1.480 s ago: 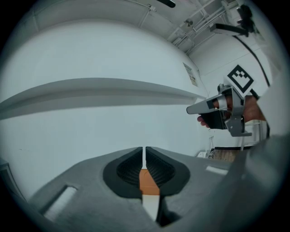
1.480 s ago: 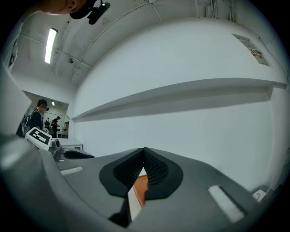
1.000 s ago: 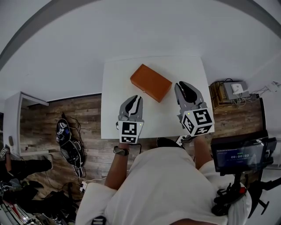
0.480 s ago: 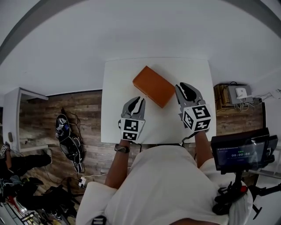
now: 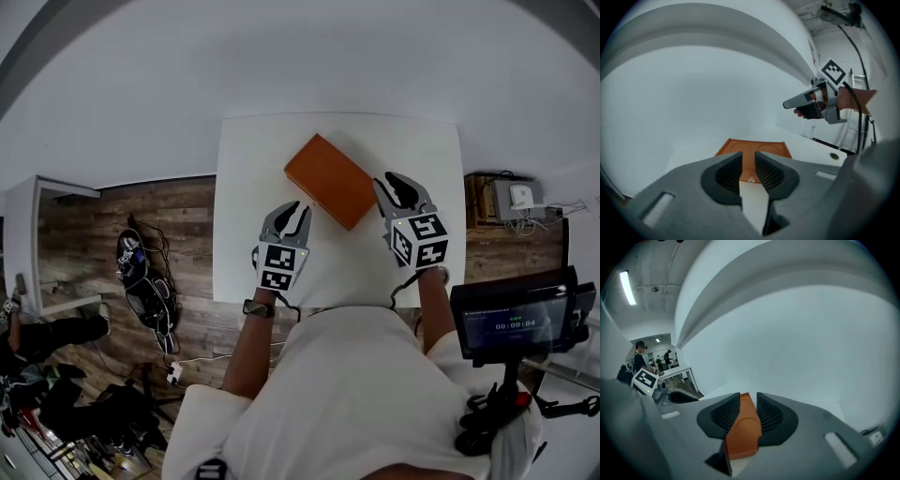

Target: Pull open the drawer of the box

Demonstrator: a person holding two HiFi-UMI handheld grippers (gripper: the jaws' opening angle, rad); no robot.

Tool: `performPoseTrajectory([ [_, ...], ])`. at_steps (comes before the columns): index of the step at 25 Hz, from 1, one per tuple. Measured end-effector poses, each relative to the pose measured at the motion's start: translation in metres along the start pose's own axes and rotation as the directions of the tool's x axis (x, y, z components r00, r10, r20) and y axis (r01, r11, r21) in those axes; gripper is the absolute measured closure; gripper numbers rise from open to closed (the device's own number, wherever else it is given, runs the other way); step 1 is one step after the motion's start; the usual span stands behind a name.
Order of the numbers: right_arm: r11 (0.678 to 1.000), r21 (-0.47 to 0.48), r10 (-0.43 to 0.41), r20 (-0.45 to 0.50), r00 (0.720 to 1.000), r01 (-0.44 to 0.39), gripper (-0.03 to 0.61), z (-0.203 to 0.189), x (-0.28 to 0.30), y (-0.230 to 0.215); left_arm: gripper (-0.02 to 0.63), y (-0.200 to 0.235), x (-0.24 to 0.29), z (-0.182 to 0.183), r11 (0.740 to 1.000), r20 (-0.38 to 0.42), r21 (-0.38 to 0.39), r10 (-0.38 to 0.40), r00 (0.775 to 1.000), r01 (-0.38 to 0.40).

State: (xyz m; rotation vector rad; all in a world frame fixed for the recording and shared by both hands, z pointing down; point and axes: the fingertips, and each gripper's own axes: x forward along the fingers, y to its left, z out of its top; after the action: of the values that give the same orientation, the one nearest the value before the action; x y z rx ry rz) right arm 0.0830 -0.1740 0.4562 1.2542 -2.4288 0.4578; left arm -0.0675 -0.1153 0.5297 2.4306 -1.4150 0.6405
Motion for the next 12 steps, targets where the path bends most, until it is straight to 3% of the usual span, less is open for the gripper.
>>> performPoseTrajectory([
  [5,1.000,0.022,0.019,-0.073,0.997,-0.017,0.457,-0.026,0.033,-0.023,0.528,0.004,0.034,-0.035,0.999,-0.094,-0.008,-0.038,0.995,0.037],
  [12,0.998,0.049,0.052,-0.161,0.986,-0.045,0.446,-0.050,0.072,-0.018,0.509,0.015,0.052,-0.068,0.995,-0.172,-0.031,-0.095,0.981,0.091],
])
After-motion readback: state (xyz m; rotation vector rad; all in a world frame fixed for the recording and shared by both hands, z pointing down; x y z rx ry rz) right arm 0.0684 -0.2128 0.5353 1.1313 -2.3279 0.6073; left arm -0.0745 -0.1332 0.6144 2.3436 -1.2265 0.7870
